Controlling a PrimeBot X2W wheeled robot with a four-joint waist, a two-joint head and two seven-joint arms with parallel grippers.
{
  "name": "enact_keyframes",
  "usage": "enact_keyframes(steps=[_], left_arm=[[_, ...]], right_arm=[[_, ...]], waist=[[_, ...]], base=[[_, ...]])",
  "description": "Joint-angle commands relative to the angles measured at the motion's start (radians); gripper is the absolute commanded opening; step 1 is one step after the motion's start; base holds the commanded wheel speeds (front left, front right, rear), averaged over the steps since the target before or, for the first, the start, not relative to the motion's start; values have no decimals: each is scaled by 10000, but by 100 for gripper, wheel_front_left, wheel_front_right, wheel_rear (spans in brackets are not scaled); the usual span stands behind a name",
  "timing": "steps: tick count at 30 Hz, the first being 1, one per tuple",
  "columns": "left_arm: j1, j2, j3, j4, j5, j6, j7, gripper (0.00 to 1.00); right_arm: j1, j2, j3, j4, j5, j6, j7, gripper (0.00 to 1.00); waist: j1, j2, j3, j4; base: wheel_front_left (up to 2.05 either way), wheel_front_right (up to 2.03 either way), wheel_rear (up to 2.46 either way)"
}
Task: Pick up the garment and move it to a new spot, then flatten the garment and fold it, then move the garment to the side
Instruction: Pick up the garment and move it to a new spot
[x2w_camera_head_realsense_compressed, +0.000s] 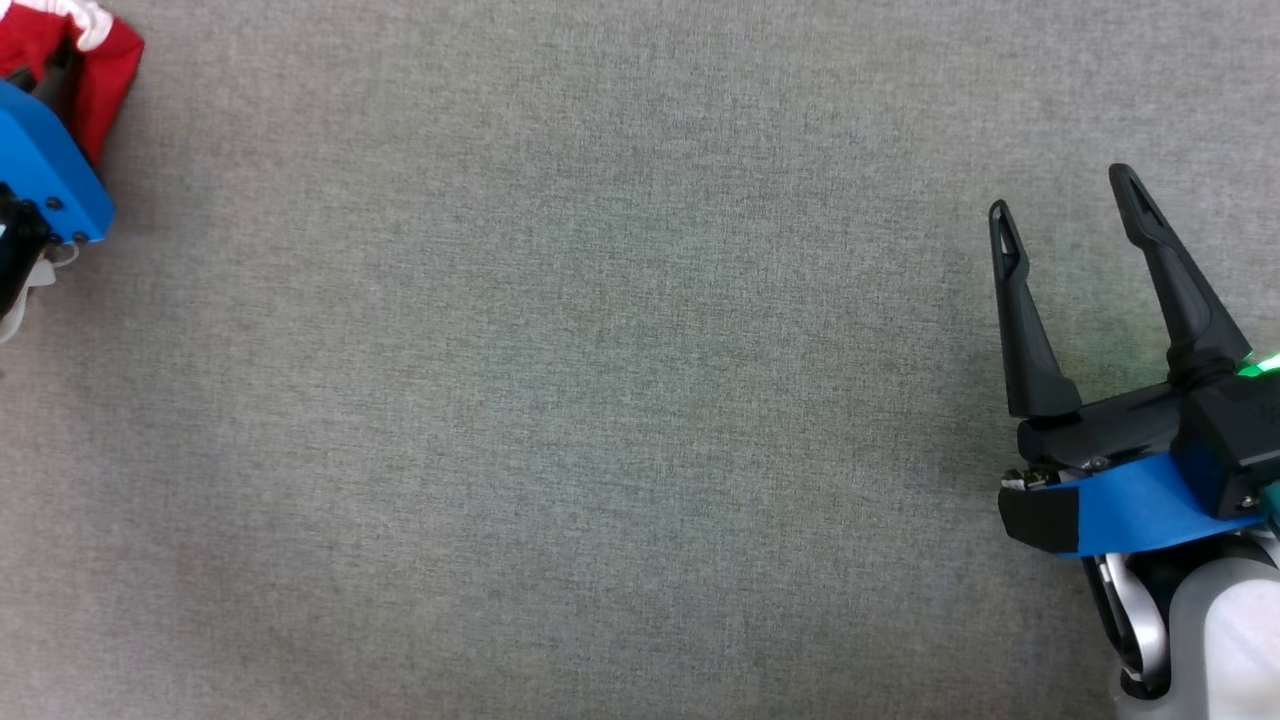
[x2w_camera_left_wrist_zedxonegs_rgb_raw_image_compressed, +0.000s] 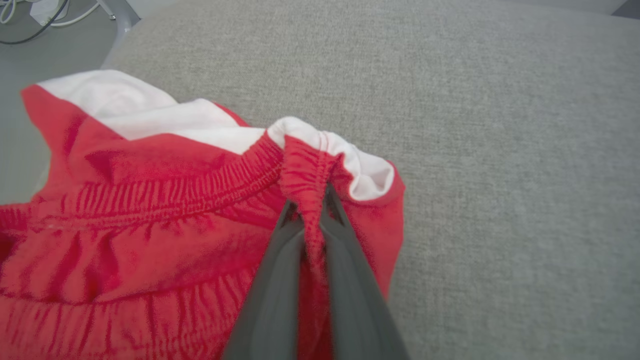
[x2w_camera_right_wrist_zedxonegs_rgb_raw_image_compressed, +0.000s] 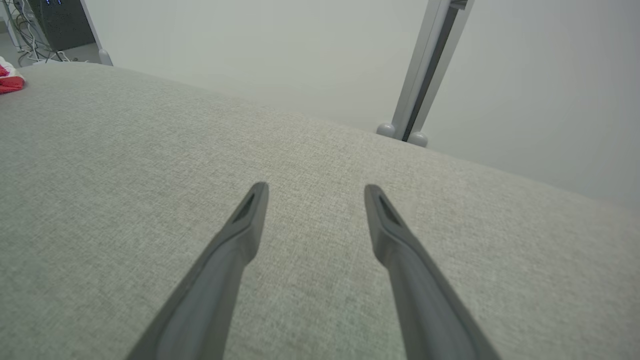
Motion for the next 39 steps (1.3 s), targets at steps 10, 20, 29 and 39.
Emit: enact_keyframes(steps=[10, 20, 29, 39], left_arm=[[-310, 1200, -1219, -542, -261, -7, -903, 0], [-708, 2255, -2786, -3085, -269, -7, -933, 0], [-1253, 1730, -3925, -6270, -457, -7, -819, 0], [479, 463, -4471, -7313, -786, 118, -2526, 0]], right_arm=[[-109, -26, -134, 1080, 701, 1, -697, 100], [400, -23, -304, 2960, 1863, 1, -1674, 100], [816, -20, -366, 4234, 2687, 1, -2455, 100], [887, -20, -471, 4801, 3058, 1, -2930, 100]], waist=[[1, 0, -1472, -186], [1, 0, -3889, -891], [1, 0, -5107, -1997], [1, 0, -4999, -2501]], base=[[0, 0, 0], [0, 0, 0], [0, 0, 0], [0, 0, 0]])
